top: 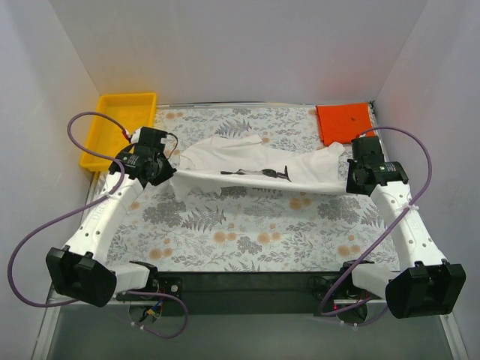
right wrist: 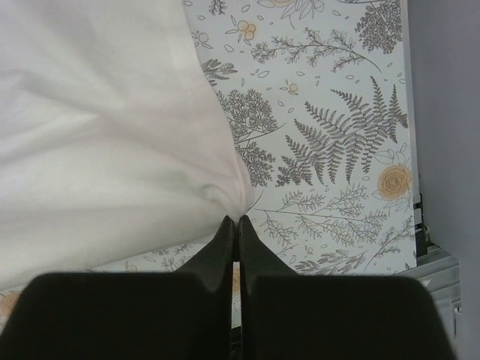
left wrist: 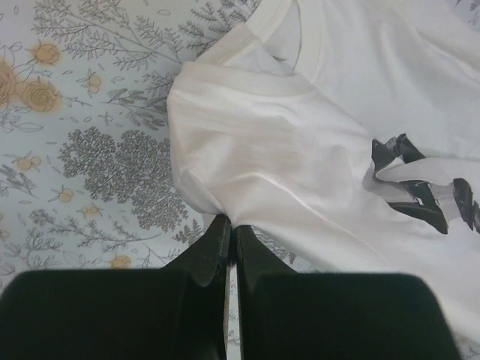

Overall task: Fold and stack the t-shirts
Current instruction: Flatten the tshirt out

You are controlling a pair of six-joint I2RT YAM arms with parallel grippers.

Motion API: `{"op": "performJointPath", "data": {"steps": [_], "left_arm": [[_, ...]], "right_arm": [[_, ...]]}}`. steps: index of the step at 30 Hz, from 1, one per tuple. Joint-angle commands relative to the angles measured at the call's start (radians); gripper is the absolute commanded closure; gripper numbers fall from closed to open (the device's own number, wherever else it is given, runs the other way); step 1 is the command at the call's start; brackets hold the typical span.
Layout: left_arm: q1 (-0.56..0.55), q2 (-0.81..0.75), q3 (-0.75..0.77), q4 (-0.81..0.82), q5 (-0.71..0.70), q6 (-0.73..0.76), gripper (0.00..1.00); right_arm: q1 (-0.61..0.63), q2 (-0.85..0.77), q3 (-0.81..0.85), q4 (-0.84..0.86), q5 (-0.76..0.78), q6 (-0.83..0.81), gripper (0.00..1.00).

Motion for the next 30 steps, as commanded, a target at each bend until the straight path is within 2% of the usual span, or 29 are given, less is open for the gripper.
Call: {"op": "performJointPath", "data": {"steps": [1, 6, 9, 13, 17, 21, 22, 26, 27, 29, 30], "left_arm": [[0.002, -0.024, 0.087, -0.210, -0.039, 0.017, 1.00], [0.004, -0.078, 0.148, -0.254, -0.042, 0.033, 1.00], [0.004, -0.068, 0.087, -0.204, -0.009, 0.052, 1.00], [0.007, -0.015, -0.009, -0.046, 0.032, 0.081, 1.00], [0.013, 0.129, -0.007, 0.091, 0.057, 0.141, 1.00], [0.042, 0.386, 0.087, 0.204, 0.070, 0.211, 1.00], [0.051, 0.436, 0.158, 0.229, 0.076, 0.221, 1.00], [0.071, 0.582, 0.307, 0.270, 0.086, 0.261, 0.80], [0.073, 0.594, 0.326, 0.264, 0.095, 0.258, 0.65], [0.073, 0.562, 0.304, 0.267, 0.133, 0.244, 0.48], [0.073, 0.536, 0.276, 0.275, 0.139, 0.236, 0.35]], "right_arm": [[-0.011, -0.039, 0.082, -0.047, 0.008, -0.021, 0.99], [-0.012, -0.073, 0.116, -0.047, 0.020, -0.024, 0.99], [-0.012, -0.053, 0.101, -0.043, 0.008, -0.025, 0.99], [-0.011, -0.011, 0.081, -0.012, -0.020, -0.024, 0.99], [-0.012, 0.080, 0.076, 0.023, -0.038, -0.025, 0.99], [-0.011, 0.182, 0.122, 0.063, -0.021, -0.025, 0.99], [-0.012, 0.200, 0.130, 0.072, -0.020, -0.025, 0.99], [-0.012, 0.295, 0.179, 0.098, -0.018, -0.024, 0.99], [-0.012, 0.306, 0.188, 0.098, -0.021, -0.024, 0.99], [-0.011, 0.305, 0.193, 0.100, -0.035, -0.025, 0.99], [-0.011, 0.299, 0.187, 0.101, -0.035, -0.027, 0.99]]}}
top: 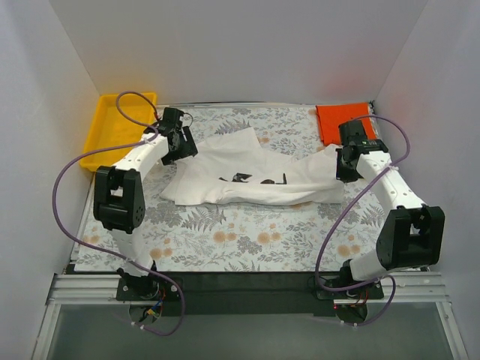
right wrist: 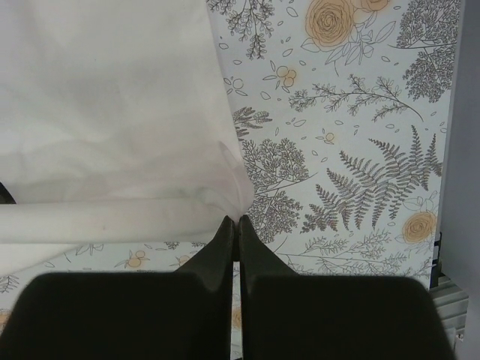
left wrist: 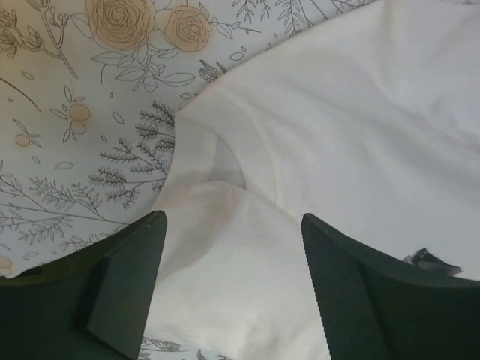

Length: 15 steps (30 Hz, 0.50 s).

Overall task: Fold and stack the t-shirts
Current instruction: Flatten the tshirt out

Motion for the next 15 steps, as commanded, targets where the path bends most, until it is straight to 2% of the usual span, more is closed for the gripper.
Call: {"op": "performJointPath", "data": {"steps": [1, 5, 8, 10, 15], "left_arm": [[0.007, -0.131, -0.037, 0.052, 0.038, -0.002, 0.30], [0.007, -0.333, -0.309, 0.075, 0.090, -0.051, 0.30], [0.009, -0.433, -0.428, 0.086, 0.119, -0.104, 0.30], [0.007, -0.466, -0.529, 0.107, 0.128, -0.143, 0.30], [0.010, -0.500, -0.655, 0.205, 0.137, -0.186, 0.32]], "right_arm": [[-0.006, -0.033, 0.039, 0.037, 0.012, -0.010, 0.99], [-0.006, -0.088, -0.024, 0.051, -0.017, -0.015, 0.99], [-0.006, -0.123, -0.061, 0.057, -0.051, -0.017, 0.99], [-0.003, -0.145, -0.076, 0.059, -0.067, -0.015, 0.99], [-0.004, -0.169, -0.121, 0.076, -0.094, -0.021, 0.99]]}}
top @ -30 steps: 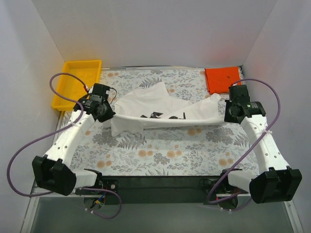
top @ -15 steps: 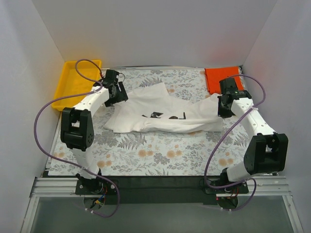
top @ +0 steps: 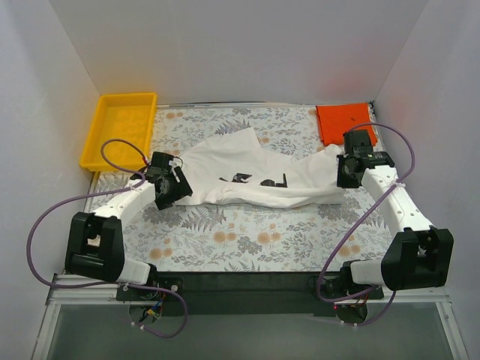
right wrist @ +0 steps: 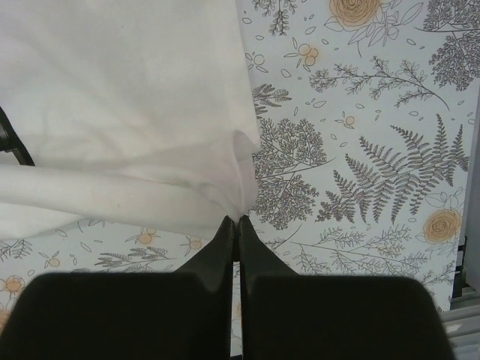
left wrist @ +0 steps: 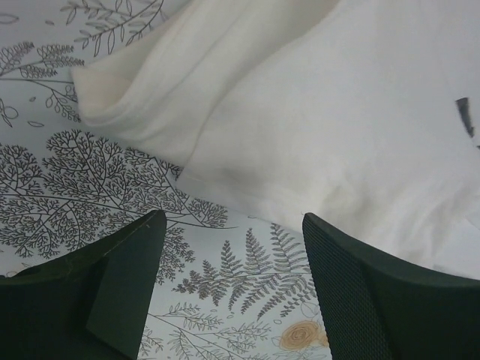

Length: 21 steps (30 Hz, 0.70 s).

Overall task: Fold and stack the t-shirts
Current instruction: Flatten the tshirt out

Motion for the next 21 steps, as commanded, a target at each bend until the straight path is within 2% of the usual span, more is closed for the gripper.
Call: {"op": "performJointPath", "data": {"steps": [1, 12, 21], "left_arm": [[0.004, -0.015, -0.050, 0.104, 0.010, -0.050, 0.32], [0.035, 0.087, -0.072, 0.196, -0.033, -0.029, 0.32], [0.035, 0.083, -0.111, 0.207, -0.036, 0.014, 0.34]], "right_arm": [[-0.004, -0.024, -0.023, 0.040, -0.032, -0.017, 0.99], [-0.004, -0.047, -0.045, 0.045, -0.042, -0.023, 0.99], [-0.003, -0.048, -0.051, 0.048, -0.040, -0.022, 0.99]]}}
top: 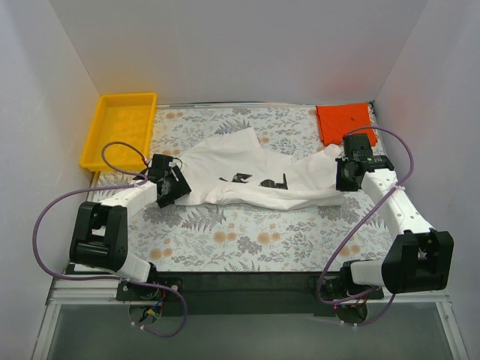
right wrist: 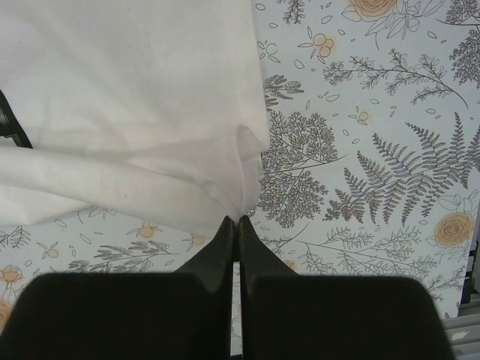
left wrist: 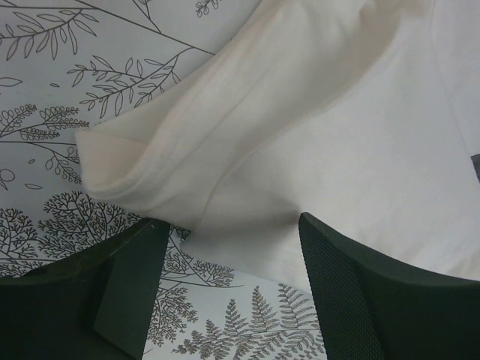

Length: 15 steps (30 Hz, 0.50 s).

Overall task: Fold and stack the t-shirts
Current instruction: Flatten the tshirt out

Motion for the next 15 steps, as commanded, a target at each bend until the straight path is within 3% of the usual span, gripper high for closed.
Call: {"op": "performJointPath", "data": {"steps": [1, 15], "left_arm": [[0.005, -0.002, -0.032, 0.014, 0.012, 0.032, 0.36], [0.005, -0.076, -0.038, -0.055, 0.152, 0.016, 0.50]], "right_arm": [[-0.003, -0.024, 0.000, 0.027, -0.001, -0.006, 0.99], [-0.004, -0.031, -0.001, 0.030, 0.004, -0.003, 0.99]]}}
